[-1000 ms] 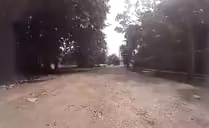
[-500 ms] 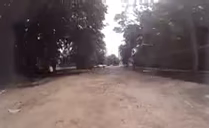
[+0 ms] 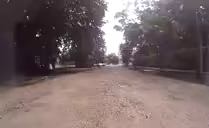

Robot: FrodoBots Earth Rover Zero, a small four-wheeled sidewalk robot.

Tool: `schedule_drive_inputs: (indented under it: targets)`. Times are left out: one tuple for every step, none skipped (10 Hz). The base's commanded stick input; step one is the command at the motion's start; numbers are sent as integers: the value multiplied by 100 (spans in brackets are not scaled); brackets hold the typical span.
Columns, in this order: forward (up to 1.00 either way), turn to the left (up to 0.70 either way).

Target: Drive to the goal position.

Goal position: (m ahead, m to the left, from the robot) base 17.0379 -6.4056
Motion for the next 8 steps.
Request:
schedule_drive_inputs:
  targets:
    - [70,0]
    - [70,0]
    - [70,0]
    - [70,0]
    - [70,0]
    - [70,0]
    - [70,0]
    - [70,0]
